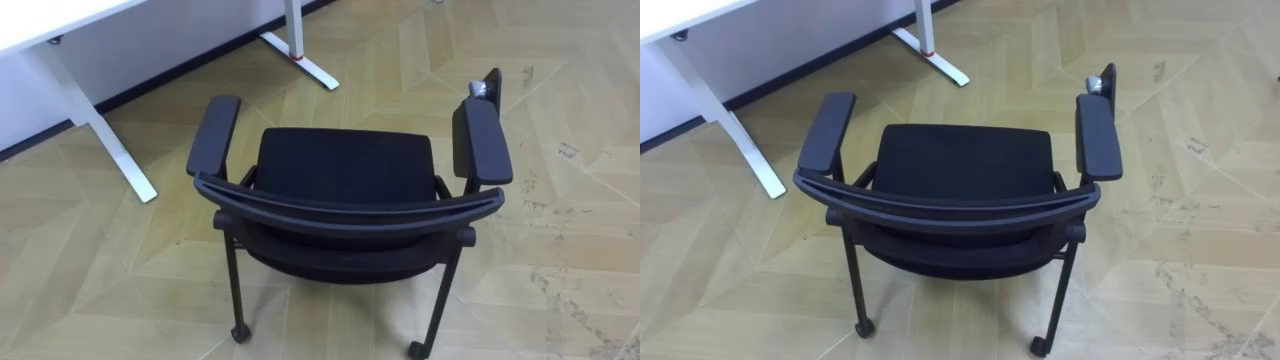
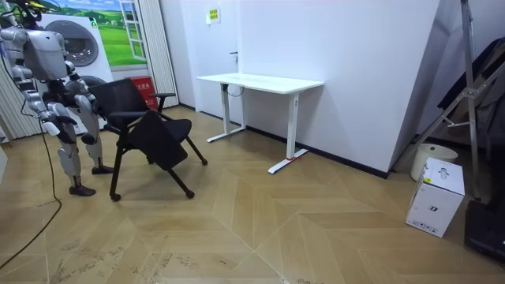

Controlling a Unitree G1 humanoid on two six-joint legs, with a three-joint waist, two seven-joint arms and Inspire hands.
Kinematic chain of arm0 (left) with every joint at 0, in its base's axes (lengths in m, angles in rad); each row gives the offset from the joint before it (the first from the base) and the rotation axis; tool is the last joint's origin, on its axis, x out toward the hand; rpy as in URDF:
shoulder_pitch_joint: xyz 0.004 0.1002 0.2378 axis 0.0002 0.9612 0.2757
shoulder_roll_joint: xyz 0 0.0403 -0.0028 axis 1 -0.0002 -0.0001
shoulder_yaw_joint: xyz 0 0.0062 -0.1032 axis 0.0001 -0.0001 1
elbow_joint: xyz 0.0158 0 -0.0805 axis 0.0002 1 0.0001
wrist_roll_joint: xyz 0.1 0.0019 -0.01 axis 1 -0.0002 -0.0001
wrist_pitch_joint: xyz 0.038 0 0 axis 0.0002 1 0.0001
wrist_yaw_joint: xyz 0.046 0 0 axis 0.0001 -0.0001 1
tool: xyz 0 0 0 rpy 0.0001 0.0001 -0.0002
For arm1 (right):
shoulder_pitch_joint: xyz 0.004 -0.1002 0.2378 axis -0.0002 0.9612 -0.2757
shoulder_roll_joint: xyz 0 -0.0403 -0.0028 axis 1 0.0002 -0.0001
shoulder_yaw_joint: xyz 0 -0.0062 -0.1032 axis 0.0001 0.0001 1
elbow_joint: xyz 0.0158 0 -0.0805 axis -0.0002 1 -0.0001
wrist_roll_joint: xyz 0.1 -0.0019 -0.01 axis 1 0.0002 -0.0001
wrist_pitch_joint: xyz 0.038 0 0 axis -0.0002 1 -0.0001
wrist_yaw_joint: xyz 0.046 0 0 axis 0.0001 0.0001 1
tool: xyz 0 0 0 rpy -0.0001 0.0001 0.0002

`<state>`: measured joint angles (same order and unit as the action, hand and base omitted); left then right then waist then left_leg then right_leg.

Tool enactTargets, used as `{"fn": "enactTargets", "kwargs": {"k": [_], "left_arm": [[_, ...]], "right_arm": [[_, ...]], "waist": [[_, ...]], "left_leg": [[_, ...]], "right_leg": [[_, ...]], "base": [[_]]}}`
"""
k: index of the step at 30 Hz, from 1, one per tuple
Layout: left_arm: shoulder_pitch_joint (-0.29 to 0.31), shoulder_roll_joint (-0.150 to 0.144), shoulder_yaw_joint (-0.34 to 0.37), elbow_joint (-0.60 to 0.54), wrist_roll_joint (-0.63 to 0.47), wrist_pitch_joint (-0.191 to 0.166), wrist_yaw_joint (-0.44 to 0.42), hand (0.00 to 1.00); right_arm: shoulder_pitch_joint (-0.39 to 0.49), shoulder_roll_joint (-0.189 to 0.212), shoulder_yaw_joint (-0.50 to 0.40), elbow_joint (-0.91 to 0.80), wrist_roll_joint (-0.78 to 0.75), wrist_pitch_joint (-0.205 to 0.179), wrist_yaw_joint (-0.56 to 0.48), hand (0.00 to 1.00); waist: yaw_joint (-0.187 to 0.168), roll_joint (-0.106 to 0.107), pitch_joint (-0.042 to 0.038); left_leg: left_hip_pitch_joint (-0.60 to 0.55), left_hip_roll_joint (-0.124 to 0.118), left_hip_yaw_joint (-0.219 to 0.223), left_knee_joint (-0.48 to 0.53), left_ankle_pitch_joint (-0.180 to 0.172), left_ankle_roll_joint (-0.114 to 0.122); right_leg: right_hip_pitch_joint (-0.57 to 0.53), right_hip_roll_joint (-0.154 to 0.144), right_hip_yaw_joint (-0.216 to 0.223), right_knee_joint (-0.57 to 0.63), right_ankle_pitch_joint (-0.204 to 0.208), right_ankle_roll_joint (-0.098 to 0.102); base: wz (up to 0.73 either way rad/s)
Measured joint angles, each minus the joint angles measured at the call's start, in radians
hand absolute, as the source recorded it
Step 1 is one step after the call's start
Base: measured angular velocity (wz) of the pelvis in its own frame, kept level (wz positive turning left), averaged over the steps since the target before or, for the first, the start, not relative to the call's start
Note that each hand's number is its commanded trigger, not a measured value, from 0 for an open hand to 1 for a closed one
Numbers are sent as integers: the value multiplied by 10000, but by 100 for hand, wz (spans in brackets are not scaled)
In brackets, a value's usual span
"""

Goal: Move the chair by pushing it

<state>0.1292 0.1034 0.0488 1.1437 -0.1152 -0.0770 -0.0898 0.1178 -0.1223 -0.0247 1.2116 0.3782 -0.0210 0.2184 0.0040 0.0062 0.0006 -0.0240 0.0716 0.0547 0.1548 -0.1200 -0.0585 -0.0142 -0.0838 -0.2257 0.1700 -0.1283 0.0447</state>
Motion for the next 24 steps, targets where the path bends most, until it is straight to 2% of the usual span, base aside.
{"fn": "enactTargets", "kwargs": {"k": [6,12,24], "left_arm": [[-7,-3,134,125,-14,-158,0,0],[-2,-20,274,148,-4,-159,-7,0],[99,-64,621,52,78,-179,236,0]], "right_arm": [[4,17,-36,-4,-143,0,27,0],[38,31,-413,-4,-138,2,-64,0],[89,66,-412,-52,-304,-4,-439,0]], "waist": [[10,-86,2],[7,-84,2],[25,-132,-33]], "left_leg": [[15,0,18,-1,0,0],[13,1,25,-1,-1,1],[34,10,124,6,-3,1]], "right_leg": [[-29,0,19,-5,-4,-1],[-26,1,11,-7,1,-7],[23,2,20,-11,13,-25]], "base": [[0],[0],[-1]]}}
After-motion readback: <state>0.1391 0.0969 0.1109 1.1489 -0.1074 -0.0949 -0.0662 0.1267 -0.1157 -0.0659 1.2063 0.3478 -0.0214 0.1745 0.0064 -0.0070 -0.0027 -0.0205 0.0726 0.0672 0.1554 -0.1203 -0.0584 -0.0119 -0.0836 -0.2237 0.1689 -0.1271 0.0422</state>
